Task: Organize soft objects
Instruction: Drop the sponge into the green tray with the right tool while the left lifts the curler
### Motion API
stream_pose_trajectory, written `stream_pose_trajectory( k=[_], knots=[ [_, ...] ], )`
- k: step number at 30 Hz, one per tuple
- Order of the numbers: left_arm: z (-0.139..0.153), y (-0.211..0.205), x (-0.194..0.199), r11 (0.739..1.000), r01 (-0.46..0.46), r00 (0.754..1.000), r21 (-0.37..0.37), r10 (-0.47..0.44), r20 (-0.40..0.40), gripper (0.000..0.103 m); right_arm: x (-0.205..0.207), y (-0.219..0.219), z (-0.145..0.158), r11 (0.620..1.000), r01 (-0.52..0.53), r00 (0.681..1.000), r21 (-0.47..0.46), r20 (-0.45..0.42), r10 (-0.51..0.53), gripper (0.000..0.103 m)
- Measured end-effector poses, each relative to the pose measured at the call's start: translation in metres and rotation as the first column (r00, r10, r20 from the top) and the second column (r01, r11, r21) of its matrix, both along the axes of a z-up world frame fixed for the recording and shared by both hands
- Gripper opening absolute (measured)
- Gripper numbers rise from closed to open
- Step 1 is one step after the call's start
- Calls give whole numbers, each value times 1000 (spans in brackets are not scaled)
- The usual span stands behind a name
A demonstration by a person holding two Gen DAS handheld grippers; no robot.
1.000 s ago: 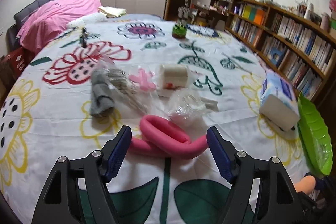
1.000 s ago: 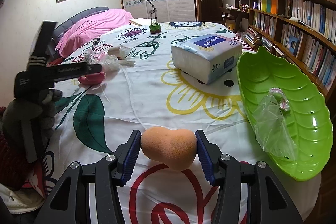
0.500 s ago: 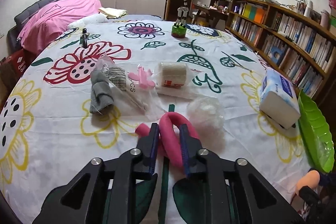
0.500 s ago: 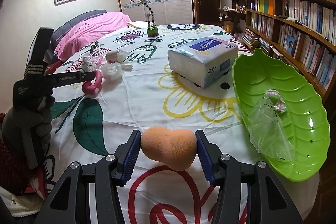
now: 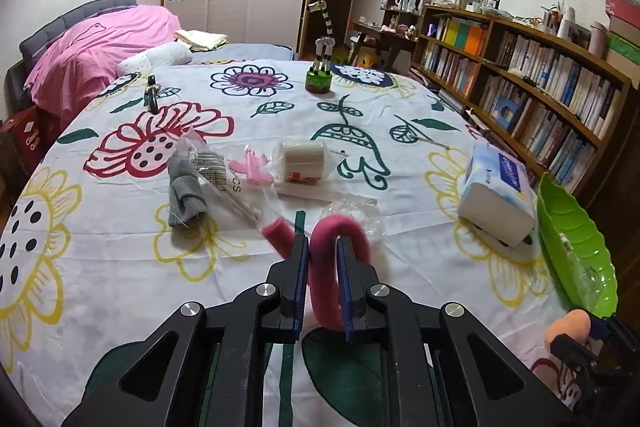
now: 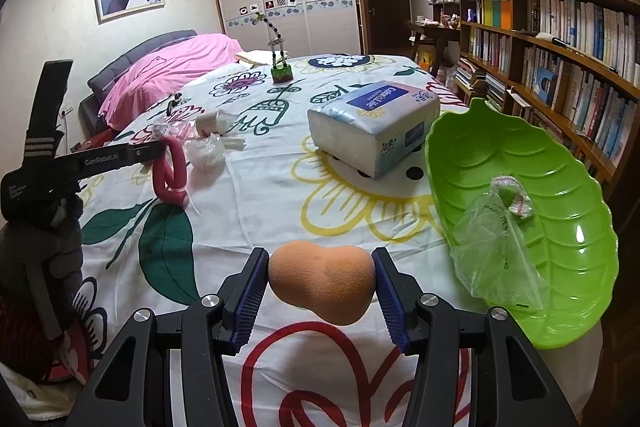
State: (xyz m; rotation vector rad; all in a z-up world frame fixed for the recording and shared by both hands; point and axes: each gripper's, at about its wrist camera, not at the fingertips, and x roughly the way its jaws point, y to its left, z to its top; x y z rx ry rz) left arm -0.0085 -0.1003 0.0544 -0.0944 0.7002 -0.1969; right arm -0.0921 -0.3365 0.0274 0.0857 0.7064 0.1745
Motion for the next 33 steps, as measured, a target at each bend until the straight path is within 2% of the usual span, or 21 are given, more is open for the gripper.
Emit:
stream_pose_trajectory(
  k=[6, 11, 15, 16, 17, 22, 27, 32, 33],
  knots=[
    [10, -2, -7, 1000, 12, 1000, -7, -11, 25, 14, -2, -12, 9, 999, 46, 998, 23, 32, -47, 56],
    [10, 5, -6, 999, -16, 1000, -28, 17, 16, 17, -5, -30, 17, 991, 130, 989, 45, 72, -133, 56],
    [1, 12, -1, 997, -52, 998, -52, 50, -24, 46, -7, -44, 24, 978, 203, 972, 45, 108, -207, 56],
    [-1, 13, 1, 997, -58, 998, -57, 56, -36, 52, -7, -47, 25, 974, 221, 968, 43, 115, -224, 56],
    [-4, 13, 2, 996, -60, 997, -59, 57, -46, 53, -7, -51, 27, 970, 239, 962, 40, 122, -242, 56],
    [-17, 9, 9, 997, -59, 994, -43, 55, -98, 56, -6, -73, 28, 928, 371, 916, 36, 151, -372, 57],
    [-27, 8, 16, 997, -63, 988, -46, 56, -146, 57, -5, -93, 25, 883, 468, 869, 50, 157, -469, 67],
    [-36, 9, 25, 996, -70, 983, -63, 58, -174, 57, -7, -93, 26, 878, 476, 863, 49, 164, -477, 67],
    [-37, 8, 26, 996, -66, 983, -65, 54, -174, 54, -7, -92, 26, 880, 473, 865, 44, 167, -473, 67]
  ],
)
